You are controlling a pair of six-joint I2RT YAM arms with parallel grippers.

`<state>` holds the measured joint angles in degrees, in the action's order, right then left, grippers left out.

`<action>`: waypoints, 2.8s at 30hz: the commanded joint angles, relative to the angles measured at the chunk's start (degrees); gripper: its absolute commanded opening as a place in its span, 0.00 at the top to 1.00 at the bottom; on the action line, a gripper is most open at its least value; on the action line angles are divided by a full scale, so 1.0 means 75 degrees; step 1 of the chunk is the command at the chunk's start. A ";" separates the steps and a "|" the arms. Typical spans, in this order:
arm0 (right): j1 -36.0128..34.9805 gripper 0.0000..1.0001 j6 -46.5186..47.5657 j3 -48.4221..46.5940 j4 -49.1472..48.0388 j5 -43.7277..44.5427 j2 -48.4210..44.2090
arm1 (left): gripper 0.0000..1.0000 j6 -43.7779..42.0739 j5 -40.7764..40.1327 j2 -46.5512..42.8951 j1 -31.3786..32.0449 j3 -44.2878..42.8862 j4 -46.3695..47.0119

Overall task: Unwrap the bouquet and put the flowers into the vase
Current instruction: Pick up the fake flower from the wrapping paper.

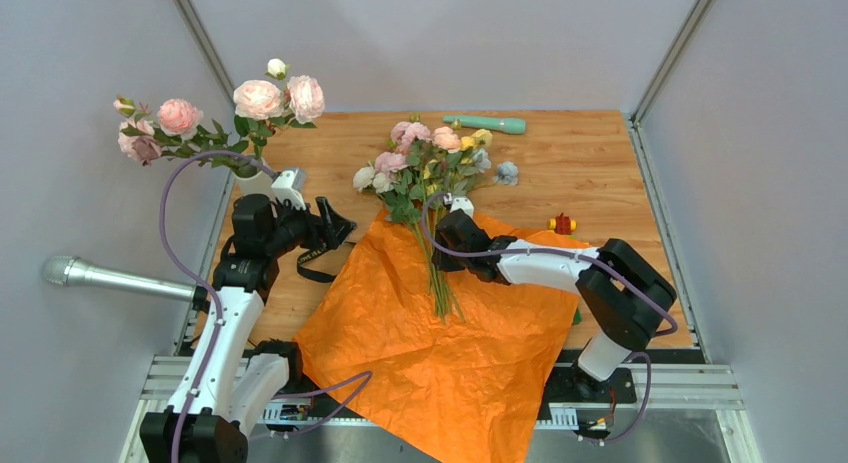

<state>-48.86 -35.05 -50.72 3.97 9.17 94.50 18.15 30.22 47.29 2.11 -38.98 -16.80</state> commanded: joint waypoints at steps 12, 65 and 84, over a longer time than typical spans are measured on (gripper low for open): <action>0.0087 1.00 0.0041 -0.0085 -0.0075 0.0423 -0.0177 | 0.12 0.0052 0.0158 -0.0035 0.0000 -0.0029 0.0267; 0.0085 1.00 0.0593 0.3389 -0.3550 0.0318 -0.4587 | 0.13 0.1690 -0.1738 0.0783 0.4233 0.1328 0.3651; 0.0074 1.00 0.0545 0.3639 -0.3792 0.0106 -0.4779 | 0.13 0.1686 -0.3730 0.5306 0.5103 0.0031 0.5593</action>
<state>-48.29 -31.79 -23.97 -19.62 10.44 60.34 30.24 6.81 84.44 39.99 -35.38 20.91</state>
